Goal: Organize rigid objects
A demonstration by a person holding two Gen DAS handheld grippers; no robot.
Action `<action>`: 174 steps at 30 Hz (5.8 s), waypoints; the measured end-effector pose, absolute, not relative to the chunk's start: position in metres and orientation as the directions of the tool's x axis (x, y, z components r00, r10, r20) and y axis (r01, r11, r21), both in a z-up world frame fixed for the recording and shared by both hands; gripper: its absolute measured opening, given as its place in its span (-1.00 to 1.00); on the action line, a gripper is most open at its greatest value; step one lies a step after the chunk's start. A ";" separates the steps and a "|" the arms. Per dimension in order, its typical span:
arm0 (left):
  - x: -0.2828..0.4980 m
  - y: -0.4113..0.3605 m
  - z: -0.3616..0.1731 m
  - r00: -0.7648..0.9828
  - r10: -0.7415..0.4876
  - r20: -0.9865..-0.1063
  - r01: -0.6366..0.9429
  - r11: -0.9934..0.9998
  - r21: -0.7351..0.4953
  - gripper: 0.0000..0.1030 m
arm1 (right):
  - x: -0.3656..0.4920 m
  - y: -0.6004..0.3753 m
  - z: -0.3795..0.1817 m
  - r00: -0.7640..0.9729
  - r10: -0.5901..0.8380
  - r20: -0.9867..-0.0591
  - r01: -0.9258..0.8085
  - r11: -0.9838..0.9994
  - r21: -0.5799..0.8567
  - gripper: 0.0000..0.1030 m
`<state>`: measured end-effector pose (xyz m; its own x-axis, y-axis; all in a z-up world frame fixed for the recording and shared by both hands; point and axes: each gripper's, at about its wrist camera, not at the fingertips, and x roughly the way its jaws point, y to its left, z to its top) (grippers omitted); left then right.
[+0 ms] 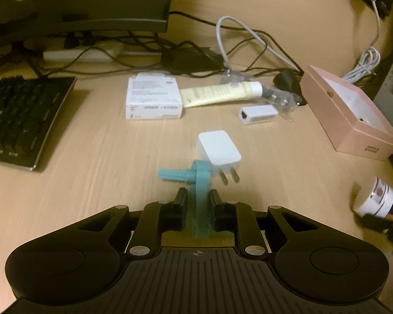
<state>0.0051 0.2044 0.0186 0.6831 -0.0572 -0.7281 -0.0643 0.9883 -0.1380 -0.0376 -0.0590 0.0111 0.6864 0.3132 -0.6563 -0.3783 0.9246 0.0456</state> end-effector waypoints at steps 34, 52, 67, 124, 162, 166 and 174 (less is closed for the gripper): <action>-0.031 0.143 0.032 0.686 -0.236 -0.688 0.209 0.970 -0.125 -0.73 | -0.049 -0.074 0.052 0.688 0.240 -0.685 -0.382 0.922 -0.061 0.05; 0.110 0.030 0.154 0.805 -0.407 -0.431 0.294 0.905 -0.306 -0.62 | -0.085 -0.169 0.101 0.820 0.047 -0.571 -0.161 0.975 -0.151 0.05; -0.006 0.158 0.049 0.699 -0.311 -0.644 0.012 0.905 -0.425 -0.62 | 0.062 -0.138 0.123 0.759 0.160 -0.631 -0.186 0.982 0.025 0.05; 0.028 0.165 0.030 0.802 -0.067 -0.594 0.019 0.996 -0.086 -0.53 | -0.057 -0.043 0.002 0.734 0.138 -0.665 -0.322 0.933 -0.161 0.59; 0.027 0.176 0.019 0.740 -0.135 -0.659 0.037 0.987 -0.159 -0.53 | -0.034 -0.063 -0.008 0.688 0.186 -0.701 -0.260 0.966 0.001 0.99; -0.003 0.194 0.022 0.727 -0.129 -0.675 0.017 0.985 -0.170 -0.53 | -0.012 -0.047 0.012 0.699 0.228 -0.678 -0.343 0.939 -0.038 0.75; -0.030 0.219 0.020 0.713 -0.145 -0.686 -0.007 0.977 -0.213 -0.53 | 0.144 0.026 0.073 0.776 0.116 -0.620 -0.297 0.934 -0.197 0.75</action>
